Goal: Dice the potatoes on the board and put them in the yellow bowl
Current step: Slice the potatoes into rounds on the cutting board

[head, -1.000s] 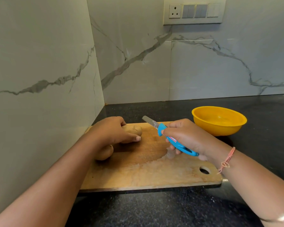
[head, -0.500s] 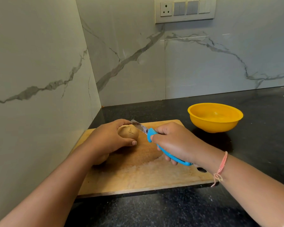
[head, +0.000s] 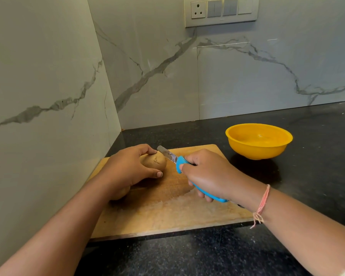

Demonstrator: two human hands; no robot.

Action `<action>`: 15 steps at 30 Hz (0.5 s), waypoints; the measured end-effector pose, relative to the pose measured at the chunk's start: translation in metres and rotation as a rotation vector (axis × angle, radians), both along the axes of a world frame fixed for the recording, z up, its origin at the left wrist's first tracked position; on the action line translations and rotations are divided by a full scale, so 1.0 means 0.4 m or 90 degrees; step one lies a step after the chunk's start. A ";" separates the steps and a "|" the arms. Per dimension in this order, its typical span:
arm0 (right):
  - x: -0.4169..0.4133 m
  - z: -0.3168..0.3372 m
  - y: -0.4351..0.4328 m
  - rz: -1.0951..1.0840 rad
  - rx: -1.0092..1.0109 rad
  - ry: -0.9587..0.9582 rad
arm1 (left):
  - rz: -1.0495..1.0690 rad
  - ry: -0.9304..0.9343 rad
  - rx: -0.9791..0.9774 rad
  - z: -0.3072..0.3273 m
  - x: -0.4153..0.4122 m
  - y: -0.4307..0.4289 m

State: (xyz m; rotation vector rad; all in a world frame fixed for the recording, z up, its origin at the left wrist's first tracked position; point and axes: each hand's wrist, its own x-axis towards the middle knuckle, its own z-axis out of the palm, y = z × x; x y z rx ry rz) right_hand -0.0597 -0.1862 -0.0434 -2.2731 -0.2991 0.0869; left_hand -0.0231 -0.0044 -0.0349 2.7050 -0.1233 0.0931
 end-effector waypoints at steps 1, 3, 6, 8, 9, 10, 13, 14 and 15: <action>0.000 0.000 -0.001 0.002 -0.002 0.001 | 0.000 -0.006 0.007 0.001 -0.002 -0.001; -0.002 0.002 -0.002 0.006 -0.001 0.008 | 0.003 -0.016 0.020 0.003 -0.004 -0.004; -0.008 0.005 0.002 0.002 -0.007 0.015 | 0.007 -0.027 0.035 0.003 -0.008 -0.007; -0.011 0.006 0.013 -0.009 -0.021 0.015 | 0.013 -0.031 0.038 0.002 -0.009 -0.010; -0.010 0.007 0.020 -0.015 -0.031 0.016 | 0.014 -0.032 0.043 0.003 -0.009 -0.011; -0.008 0.007 0.027 -0.022 -0.040 0.018 | 0.014 -0.033 0.046 0.004 -0.010 -0.013; -0.002 0.008 0.037 -0.035 -0.047 0.031 | 0.013 -0.038 0.051 0.006 -0.013 -0.019; -0.003 0.008 0.037 -0.034 -0.041 0.040 | 0.015 -0.041 0.050 0.006 -0.014 -0.021; -0.006 0.007 0.036 -0.031 -0.033 0.050 | 0.018 -0.045 0.049 0.006 -0.015 -0.022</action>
